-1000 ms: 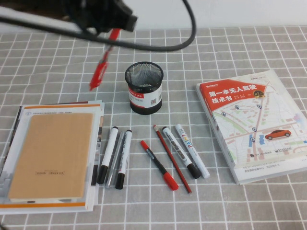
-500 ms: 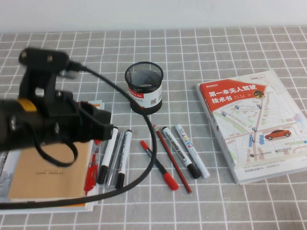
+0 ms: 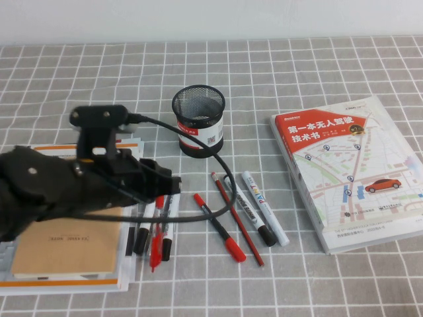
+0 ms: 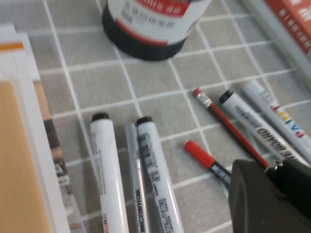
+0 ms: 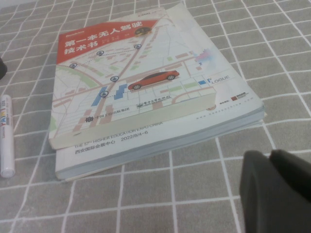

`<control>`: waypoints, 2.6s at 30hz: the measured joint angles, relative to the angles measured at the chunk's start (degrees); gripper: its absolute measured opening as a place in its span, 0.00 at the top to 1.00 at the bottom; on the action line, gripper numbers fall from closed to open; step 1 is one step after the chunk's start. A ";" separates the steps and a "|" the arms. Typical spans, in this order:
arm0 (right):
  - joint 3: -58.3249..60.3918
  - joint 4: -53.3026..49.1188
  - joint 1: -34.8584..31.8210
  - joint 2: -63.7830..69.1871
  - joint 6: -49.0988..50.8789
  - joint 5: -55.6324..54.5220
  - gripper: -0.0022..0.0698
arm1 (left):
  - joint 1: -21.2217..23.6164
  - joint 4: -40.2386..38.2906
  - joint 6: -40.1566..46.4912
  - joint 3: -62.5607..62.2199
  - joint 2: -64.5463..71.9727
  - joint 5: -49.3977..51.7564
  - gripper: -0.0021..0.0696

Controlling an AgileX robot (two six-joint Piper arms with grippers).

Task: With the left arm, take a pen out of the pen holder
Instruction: 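Take a marker out of the pen holder and lay it on the table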

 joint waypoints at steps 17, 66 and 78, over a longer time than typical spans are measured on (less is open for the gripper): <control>0.00 0.00 0.00 0.00 0.00 0.00 0.99 | -2.91 -21.72 28.33 -7.49 13.03 -4.61 0.84; 0.00 0.00 0.00 0.00 0.00 0.00 0.99 | -2.91 -17.23 32.44 -3.98 -31.89 4.48 0.97; 0.00 0.00 0.00 0.00 0.00 0.00 0.99 | -2.91 53.92 -45.51 10.03 -46.14 2.66 0.97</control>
